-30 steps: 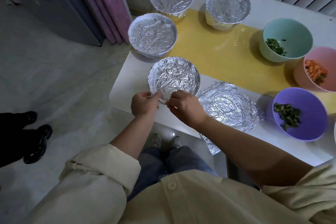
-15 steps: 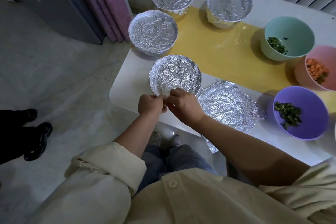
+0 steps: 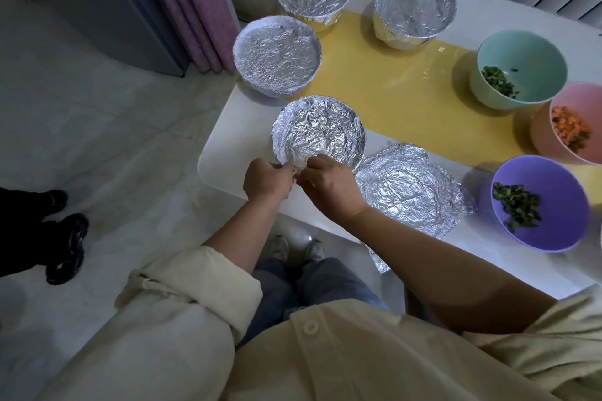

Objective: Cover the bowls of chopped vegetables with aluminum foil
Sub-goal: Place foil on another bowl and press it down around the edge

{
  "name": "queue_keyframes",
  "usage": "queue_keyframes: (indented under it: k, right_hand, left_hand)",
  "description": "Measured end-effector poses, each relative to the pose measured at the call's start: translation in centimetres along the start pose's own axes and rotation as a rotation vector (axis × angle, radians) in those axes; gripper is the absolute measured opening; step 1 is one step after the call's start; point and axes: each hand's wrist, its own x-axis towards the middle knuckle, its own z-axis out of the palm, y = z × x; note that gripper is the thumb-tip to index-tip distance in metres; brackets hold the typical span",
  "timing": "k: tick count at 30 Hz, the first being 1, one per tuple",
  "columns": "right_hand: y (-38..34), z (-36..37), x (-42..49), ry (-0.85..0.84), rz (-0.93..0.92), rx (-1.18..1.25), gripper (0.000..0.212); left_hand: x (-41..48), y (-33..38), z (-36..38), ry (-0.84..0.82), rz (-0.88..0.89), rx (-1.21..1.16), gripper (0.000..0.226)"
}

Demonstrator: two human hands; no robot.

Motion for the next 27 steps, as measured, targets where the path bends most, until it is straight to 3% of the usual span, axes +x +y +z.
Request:
queue_keyframes:
  k: [10,13,19,22,27]
  right_hand:
    - [-0.3,-0.5,-0.2,-0.013,-0.021,-0.005,0.012]
    - [0.4,-1.4,-1.1,-0.066,-0.031,-0.014,0.032]
    - [0.8,-1.3,-1.5,-0.045,-0.05,-0.018,0.005]
    - [0.7,-0.6,-1.3,-0.018,-0.061,-0.047,0.015]
    - [0.4,-0.3,-1.2,-0.041,-0.044,-0.049,0.016]
  left_hand:
    - [0.1,0.7,-0.8,0.018,0.079,0.173,0.025]
    - [0.8,0.6,-1.1,0.019,0.078,0.18,0.028]
    - [0.6,0.0,-0.8,0.008,0.065,0.091,0.03]
    - [-0.1,-0.8,-0.2,-0.029,0.013,0.036,0.044]
    - [-1.3,-1.0,1.1,-0.068,-0.003,-0.063,0.031]
